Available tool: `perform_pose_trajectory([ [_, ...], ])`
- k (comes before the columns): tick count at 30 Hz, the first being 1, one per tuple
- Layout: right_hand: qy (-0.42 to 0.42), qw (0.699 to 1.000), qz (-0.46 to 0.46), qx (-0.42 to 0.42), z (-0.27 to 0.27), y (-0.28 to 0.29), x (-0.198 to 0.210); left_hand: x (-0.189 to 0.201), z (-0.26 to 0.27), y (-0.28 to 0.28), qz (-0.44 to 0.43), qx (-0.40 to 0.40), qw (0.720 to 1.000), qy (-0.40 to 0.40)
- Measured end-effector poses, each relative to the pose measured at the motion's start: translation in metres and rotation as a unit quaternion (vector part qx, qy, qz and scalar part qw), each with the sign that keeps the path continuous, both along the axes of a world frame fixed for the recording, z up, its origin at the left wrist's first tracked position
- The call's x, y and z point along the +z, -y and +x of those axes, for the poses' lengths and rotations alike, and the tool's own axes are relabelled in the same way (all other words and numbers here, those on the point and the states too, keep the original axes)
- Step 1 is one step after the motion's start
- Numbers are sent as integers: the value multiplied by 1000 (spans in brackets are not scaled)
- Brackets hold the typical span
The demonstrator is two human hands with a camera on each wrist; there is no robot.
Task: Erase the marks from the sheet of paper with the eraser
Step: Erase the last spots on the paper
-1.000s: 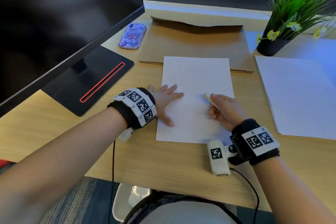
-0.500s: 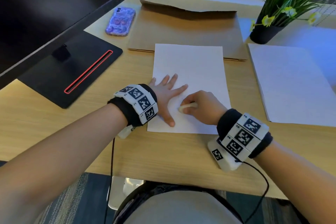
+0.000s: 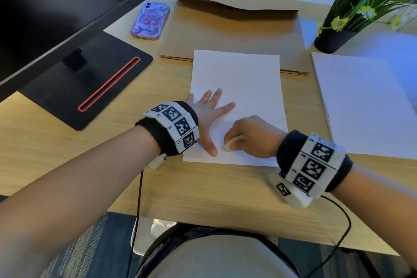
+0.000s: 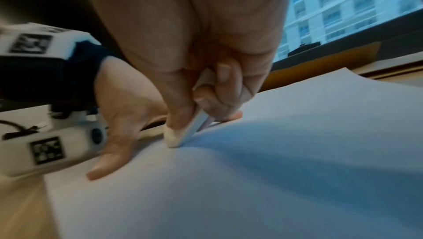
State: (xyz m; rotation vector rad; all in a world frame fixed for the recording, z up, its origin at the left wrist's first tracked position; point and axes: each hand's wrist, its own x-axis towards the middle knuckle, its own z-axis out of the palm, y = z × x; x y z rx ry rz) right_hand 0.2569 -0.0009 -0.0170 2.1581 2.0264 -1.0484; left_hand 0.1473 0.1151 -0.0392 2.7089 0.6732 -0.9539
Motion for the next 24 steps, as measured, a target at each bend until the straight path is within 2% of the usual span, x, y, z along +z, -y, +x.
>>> perform_pose_trajectory([
  [4,-4,999,36,-34,-1,-9,4,0,0,-1,4,1,1000,2],
  [8,3,1000,-16,7,2,4,2,-1,1,-1,3,1,1000,-4],
  [12,-7,998,33,-58,-4,-12,0,-1,1,-1,6,4,1000,1],
  [17,8,1000,-17,5,3,3,1,-1,1,-1,4,5,1000,-1],
  [21,2,999,28,-32,3,-16,3,-2,0,-1,1,9,1000,3],
  [24,13,1000,16,4,5,-3,1,-1,0,-1,0,8,1000,3],
])
